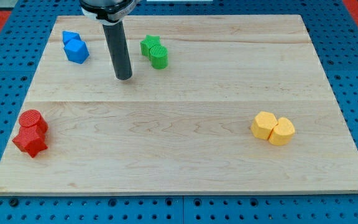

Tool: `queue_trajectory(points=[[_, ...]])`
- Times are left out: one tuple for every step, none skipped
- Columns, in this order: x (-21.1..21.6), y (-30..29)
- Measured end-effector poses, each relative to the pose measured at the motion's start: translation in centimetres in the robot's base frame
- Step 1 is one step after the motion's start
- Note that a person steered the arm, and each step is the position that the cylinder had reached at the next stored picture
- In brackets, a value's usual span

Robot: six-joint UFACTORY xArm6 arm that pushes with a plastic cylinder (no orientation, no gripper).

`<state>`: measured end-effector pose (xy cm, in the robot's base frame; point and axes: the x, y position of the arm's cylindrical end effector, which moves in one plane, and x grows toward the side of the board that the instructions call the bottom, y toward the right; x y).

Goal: Point at the green star

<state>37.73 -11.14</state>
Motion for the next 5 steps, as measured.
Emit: queue_trajectory(points=[[-2.0, 0.3], [-4.0, 0.0], [-5.9, -1.2], [-9.2, -1.5], [-12.5, -1.5]])
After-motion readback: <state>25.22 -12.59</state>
